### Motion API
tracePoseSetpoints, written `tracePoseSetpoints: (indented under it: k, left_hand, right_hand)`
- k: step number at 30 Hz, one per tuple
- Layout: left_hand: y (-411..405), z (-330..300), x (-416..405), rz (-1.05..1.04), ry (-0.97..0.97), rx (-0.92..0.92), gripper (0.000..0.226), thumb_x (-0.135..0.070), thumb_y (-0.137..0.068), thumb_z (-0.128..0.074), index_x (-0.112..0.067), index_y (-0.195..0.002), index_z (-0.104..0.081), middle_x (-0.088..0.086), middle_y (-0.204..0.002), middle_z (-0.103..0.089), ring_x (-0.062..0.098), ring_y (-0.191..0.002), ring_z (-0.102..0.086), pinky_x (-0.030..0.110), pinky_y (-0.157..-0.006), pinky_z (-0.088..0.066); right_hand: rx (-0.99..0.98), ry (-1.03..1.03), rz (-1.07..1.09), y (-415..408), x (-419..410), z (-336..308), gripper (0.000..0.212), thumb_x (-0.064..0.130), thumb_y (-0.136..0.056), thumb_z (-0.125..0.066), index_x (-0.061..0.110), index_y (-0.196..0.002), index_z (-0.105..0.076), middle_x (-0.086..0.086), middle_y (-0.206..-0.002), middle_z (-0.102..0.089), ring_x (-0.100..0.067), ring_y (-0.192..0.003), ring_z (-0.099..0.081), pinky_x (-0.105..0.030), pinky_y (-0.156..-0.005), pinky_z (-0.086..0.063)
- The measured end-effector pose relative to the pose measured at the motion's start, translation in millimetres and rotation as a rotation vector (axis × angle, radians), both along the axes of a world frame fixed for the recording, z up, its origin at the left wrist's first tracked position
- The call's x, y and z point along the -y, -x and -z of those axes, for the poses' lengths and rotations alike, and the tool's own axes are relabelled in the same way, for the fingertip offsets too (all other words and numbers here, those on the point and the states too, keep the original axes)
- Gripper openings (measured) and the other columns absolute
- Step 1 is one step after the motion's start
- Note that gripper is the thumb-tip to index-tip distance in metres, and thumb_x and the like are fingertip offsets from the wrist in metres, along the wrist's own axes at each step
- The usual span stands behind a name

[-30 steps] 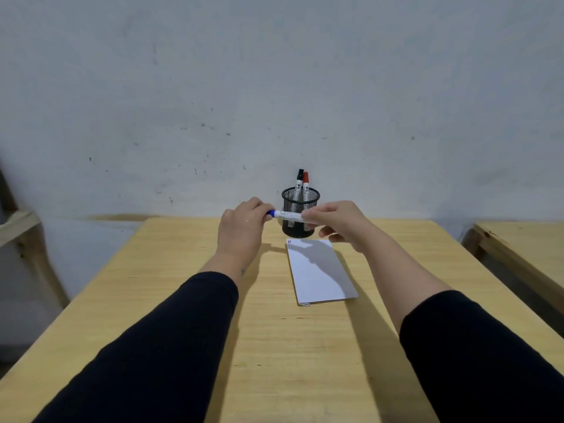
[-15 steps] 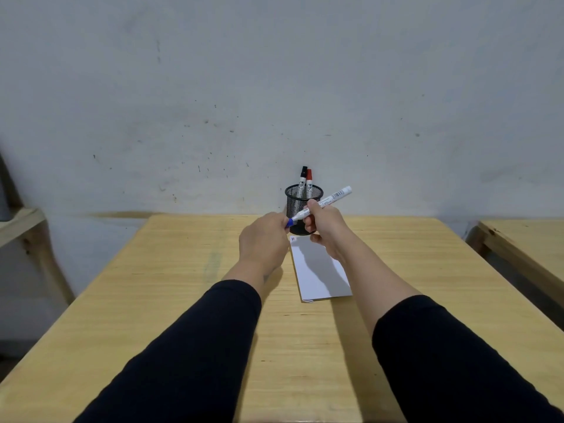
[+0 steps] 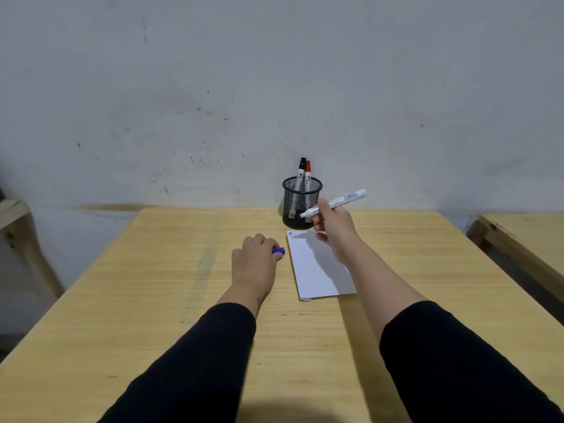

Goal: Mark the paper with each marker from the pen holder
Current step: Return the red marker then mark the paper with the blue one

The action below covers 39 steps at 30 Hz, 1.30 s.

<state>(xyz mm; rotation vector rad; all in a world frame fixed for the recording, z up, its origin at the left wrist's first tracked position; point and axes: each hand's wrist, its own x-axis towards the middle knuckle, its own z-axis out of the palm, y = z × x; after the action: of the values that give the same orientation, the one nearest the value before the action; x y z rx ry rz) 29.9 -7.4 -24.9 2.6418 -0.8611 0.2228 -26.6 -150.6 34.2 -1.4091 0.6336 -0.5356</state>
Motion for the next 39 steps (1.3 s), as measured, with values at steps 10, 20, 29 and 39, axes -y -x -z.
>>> tracePoseSetpoints:
  k: [10, 20, 29, 39]
  left_hand:
    - [-8.0, 9.8, 9.4, 0.029, 0.147, -0.113, 0.061, -0.066, -0.086, -0.038, -0.025, -0.130, -0.049, -0.009, -0.135, -0.050, 0.010, -0.130, -0.038, 0.042, -0.112, -0.021]
    - [-14.7, 14.4, 10.8, 0.071, 0.046, -0.116, 0.061, -0.064, -0.085, -0.040, -0.036, -0.140, -0.040, -0.011, -0.152, -0.033, 0.010, -0.145, -0.017, 0.050, -0.116, -0.004]
    - [-14.7, 16.1, 10.6, 0.066, 0.032, -0.114, 0.062, -0.065, -0.084, -0.039, -0.036, -0.139, -0.042, -0.011, -0.152, -0.032, 0.009, -0.144, -0.018, 0.050, -0.117, -0.004]
    - [-13.8, 13.1, 10.3, 0.066, 0.023, -0.128, 0.064, -0.065, -0.084, -0.040, -0.036, -0.140, -0.041, -0.010, -0.153, -0.031, 0.011, -0.145, -0.016, 0.050, -0.117, -0.004]
  right_hand:
    - [0.060, 0.058, 0.074, -19.6, 4.9, 17.1, 0.022, 0.028, -0.095, -0.055, 0.008, -0.101, -0.047, -0.003, -0.067, -0.060, -0.012, -0.049, -0.050, -0.019, -0.042, -0.045]
    - [0.067, 0.278, 0.072, -29.0, -2.7, 54.2, 0.013, 0.022, -0.090, -0.062, 0.014, -0.084, -0.054, -0.008, -0.073, -0.063, -0.015, -0.060, -0.060, -0.033, -0.063, -0.051]
    - [0.015, 0.383, 0.086, -30.9, -1.4, 54.1, 0.015, 0.023, -0.091, -0.061, 0.012, -0.089, -0.051, -0.001, -0.074, -0.063, -0.017, -0.067, -0.063, -0.032, -0.068, -0.052]
    - [-0.039, 0.482, 0.071, -30.4, 0.0, 53.1, 0.016, 0.024, -0.092, -0.060, 0.011, -0.097, -0.052, 0.008, -0.072, -0.056, -0.002, -0.064, -0.055, -0.007, -0.054, -0.042]
